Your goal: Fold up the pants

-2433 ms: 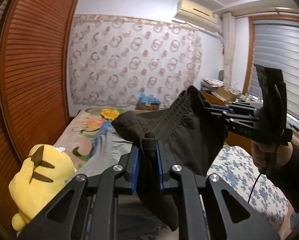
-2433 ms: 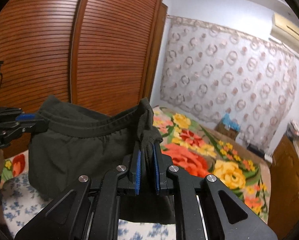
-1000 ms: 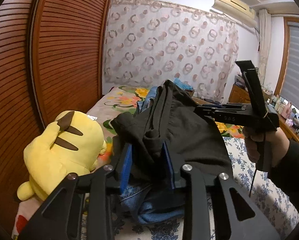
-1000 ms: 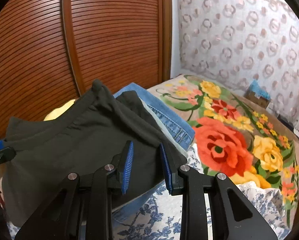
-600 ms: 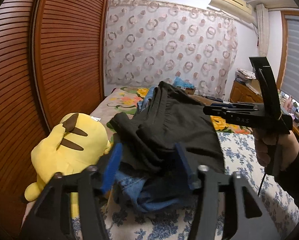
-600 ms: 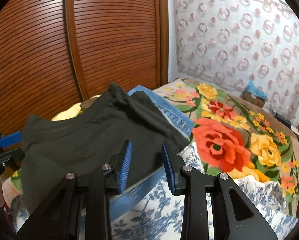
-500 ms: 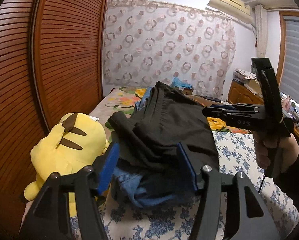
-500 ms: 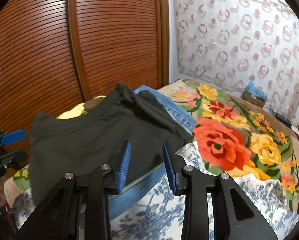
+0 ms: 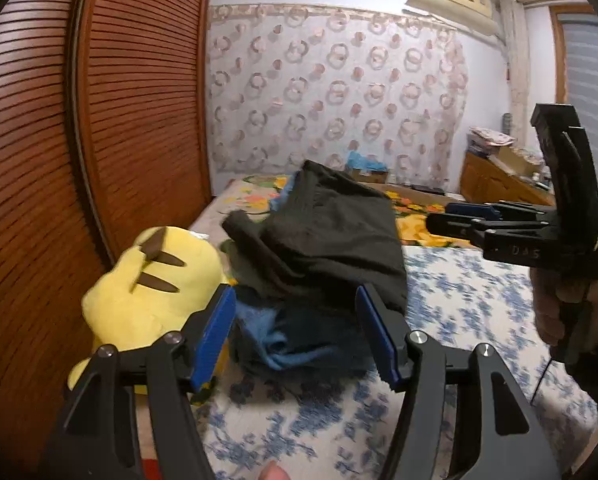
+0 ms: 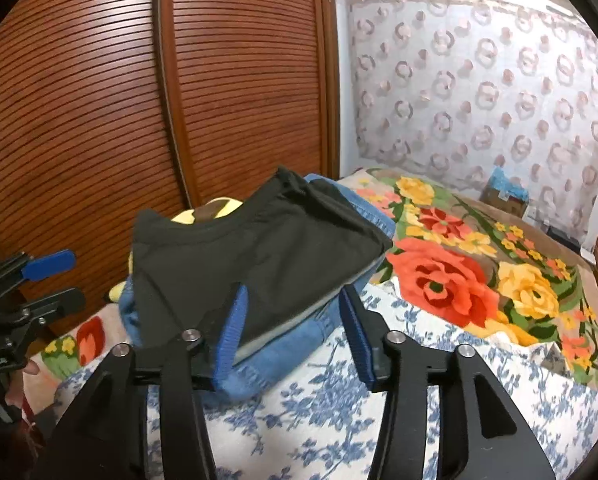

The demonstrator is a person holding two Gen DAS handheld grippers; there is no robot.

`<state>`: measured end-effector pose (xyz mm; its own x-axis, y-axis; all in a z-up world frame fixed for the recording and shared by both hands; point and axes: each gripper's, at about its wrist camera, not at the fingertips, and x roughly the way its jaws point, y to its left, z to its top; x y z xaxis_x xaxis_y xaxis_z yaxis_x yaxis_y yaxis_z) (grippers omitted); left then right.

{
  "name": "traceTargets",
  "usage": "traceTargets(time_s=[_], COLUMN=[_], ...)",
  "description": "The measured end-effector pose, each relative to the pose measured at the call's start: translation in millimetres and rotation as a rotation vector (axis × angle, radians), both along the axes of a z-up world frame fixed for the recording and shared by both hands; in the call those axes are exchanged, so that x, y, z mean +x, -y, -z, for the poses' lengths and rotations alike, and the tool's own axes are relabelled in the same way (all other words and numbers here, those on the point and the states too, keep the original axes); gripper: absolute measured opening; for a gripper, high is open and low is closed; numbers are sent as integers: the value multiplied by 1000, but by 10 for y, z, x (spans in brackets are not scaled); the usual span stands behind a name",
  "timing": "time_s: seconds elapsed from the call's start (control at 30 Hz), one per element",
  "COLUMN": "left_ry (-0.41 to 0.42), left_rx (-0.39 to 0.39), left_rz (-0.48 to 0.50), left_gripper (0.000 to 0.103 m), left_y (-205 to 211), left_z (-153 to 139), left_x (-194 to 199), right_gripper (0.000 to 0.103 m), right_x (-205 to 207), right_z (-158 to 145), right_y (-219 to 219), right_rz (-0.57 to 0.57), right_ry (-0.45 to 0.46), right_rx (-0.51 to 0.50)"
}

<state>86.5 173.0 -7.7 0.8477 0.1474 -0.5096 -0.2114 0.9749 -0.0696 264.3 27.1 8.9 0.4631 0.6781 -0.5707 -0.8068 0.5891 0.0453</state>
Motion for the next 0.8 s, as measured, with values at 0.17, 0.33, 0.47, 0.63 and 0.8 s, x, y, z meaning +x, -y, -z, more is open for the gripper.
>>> traceTargets(time_s=[0.17, 0.33, 0.47, 0.63, 0.8], left_ry=[-14, -24, -29, -38, -33], left_rx=[19, 42, 31, 27, 29], left_rz=[-2, -3, 29, 63, 88], left_gripper=[62, 62, 62, 63, 63], left_y=[94, 187, 265, 387, 493], left_z=[27, 32, 77, 111, 114], left_x=[-78, -130, -169, -175, -202], right_gripper=[61, 67, 72, 76, 77], right_x=[-226, -401, -505, -625, -710], right_z=[-19, -11, 24, 89, 122], right_y=[113, 221, 302, 443, 601], right_rz=[9, 20, 34, 74, 116], right_ry=[5, 7, 5, -2, -5], right_rx=[15, 22, 21, 18, 19])
